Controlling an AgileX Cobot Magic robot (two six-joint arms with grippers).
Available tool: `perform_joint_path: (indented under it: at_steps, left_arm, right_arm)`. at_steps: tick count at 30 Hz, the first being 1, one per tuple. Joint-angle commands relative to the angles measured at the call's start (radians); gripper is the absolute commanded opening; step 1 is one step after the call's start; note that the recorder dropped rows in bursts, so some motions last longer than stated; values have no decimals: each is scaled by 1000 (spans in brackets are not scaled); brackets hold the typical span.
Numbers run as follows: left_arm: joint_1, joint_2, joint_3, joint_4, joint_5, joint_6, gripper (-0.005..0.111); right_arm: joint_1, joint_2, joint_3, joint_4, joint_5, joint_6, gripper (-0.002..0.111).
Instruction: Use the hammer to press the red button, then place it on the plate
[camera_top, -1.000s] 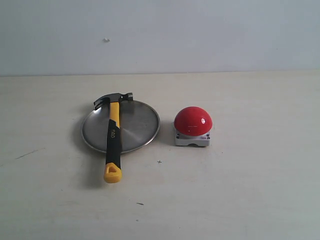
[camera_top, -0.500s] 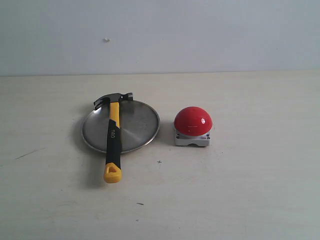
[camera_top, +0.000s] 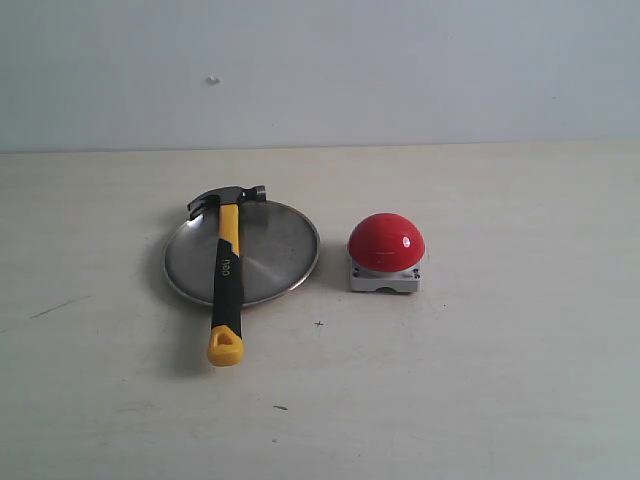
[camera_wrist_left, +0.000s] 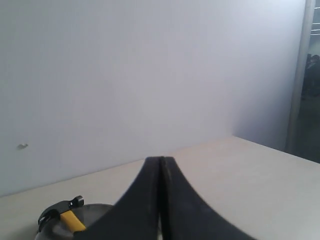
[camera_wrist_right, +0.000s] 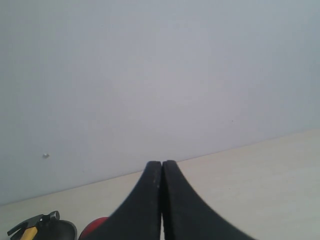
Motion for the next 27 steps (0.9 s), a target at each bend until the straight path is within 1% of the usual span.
perform_joint_path:
  at_steps: [1, 7, 13, 15, 17, 19, 20, 27]
  left_arm:
    - [-5, -19, 7, -3, 4, -5, 0]
    - [-5, -19, 7, -3, 4, -5, 0]
    - [-5, -19, 7, -5, -39, -3, 0]
    - [-5, -19, 7, -21, -68, -8, 0]
    - [-5, -19, 7, -65, -133, -15, 0]
    - [-5, -19, 14, -89, -220, -15, 0]
    - [-5, -19, 14, -87, -239, -15, 0]
    - [-5, -19, 20, -83, -249, -9, 0]
  right_arm:
    - [-3, -5, 6, 0, 3, 1, 0]
    - [-3, -5, 6, 0, 3, 1, 0]
    - [-3, -5, 6, 0, 3, 1, 0]
    - [-3, -5, 6, 0, 3, 1, 0]
    - [-3, -5, 6, 0, 3, 1, 0]
    - [-3, -5, 6, 0, 3, 1, 0]
    - [-3, -5, 6, 0, 3, 1, 0]
    - [-3, -5, 6, 0, 3, 1, 0]
